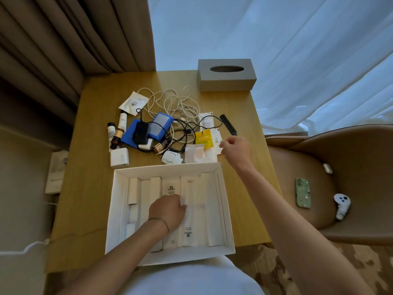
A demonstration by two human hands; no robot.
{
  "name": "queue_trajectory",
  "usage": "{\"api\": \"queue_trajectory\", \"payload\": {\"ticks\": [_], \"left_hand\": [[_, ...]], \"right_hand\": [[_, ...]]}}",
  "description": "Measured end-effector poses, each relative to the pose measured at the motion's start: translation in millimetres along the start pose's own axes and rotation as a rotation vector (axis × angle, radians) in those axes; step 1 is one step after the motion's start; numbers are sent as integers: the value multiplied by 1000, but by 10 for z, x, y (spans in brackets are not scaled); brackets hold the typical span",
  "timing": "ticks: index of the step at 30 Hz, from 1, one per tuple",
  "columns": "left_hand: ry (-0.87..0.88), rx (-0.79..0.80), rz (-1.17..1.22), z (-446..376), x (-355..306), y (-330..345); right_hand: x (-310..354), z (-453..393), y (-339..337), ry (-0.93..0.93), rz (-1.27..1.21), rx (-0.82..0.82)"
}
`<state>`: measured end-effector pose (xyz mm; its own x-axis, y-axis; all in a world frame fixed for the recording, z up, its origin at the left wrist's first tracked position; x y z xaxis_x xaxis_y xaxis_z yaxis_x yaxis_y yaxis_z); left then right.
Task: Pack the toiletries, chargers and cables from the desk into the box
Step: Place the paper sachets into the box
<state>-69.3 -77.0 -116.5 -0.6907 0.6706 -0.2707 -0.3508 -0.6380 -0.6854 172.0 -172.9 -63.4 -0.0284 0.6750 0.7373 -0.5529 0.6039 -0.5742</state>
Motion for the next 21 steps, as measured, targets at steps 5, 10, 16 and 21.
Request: {"api": "queue_trajectory", "payload": {"ticks": [5, 10, 16, 21], "left_hand": [[47, -178, 151, 307, -90, -420], [109, -335, 262, 484, -248, -905], [138, -384, 361, 404, -423, -1275], [184, -391, 350, 119, -611, -1480]], "right_hand": [[-248, -509, 106, 108, 74, 61], [-328, -709, 307, 186, 275, 187], [-373, -781, 474, 242, 288, 287], [-382, -784, 385, 167, -2, 262]]}}
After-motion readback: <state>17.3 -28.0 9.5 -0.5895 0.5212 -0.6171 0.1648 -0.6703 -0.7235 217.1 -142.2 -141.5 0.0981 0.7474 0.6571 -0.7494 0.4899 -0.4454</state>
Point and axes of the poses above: each hand's wrist, its own z-axis away from the middle knuckle, its own y-axis out of the palm, x = y × z, the point moved 5 cm from there along -z, towards the middle knuckle, and after that the axes turned 7 degrees about x, right-handed, at the moved point
